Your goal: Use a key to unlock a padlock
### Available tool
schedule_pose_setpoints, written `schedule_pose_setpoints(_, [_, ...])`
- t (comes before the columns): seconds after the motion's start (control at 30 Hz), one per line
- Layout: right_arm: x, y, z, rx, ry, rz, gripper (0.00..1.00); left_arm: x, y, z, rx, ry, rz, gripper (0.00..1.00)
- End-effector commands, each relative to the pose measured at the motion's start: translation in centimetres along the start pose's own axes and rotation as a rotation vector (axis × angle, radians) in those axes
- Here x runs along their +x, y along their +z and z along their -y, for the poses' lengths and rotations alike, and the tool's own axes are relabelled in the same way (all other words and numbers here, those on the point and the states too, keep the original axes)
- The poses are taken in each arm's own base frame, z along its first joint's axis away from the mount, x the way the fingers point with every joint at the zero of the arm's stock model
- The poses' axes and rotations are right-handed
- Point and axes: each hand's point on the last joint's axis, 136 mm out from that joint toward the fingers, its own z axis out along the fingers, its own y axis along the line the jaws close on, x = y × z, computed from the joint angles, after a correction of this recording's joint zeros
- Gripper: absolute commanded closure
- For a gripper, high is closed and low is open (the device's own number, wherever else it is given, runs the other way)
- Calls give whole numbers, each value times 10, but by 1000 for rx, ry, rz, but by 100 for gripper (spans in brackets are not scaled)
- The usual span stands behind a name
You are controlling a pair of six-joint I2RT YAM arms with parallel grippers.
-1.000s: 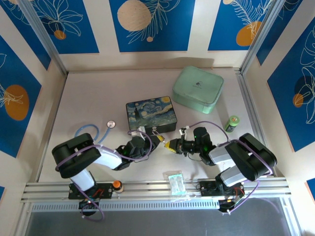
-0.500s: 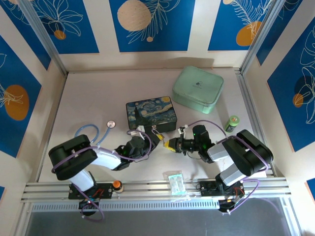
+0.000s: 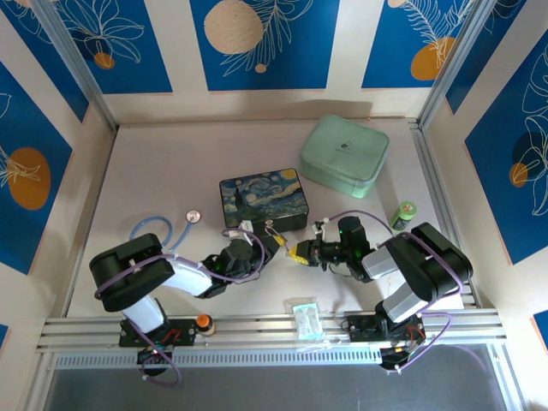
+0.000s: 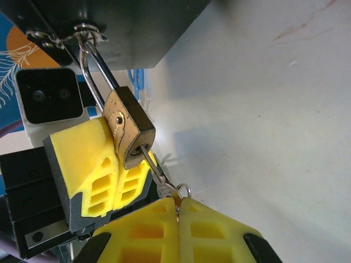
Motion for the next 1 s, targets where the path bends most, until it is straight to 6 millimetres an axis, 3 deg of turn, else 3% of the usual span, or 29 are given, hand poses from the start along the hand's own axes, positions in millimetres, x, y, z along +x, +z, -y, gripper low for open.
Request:
schedule_pose_setpoints(0.0, [-25,0,-26,-63,-88,54,100,40,-9,27,103,24,-171,100])
schedule_pose_setpoints(0.53, [-22,14,-26,-31,-106,64,100,45,0,28,81,44,-181,100])
schedule_pose_setpoints(0.6, [-21,13,-22,-8,-114,75,93,43,0,22,54,50,-173,100])
schedule_pose_setpoints(0.8, [-12,2,3,194,-182,129,55,37,0,2,-26,49,-136,100])
schedule_pose_setpoints(0.97, [-7,-12,15,386,-277,137,46,31,2,-3,-61,63,-106,100])
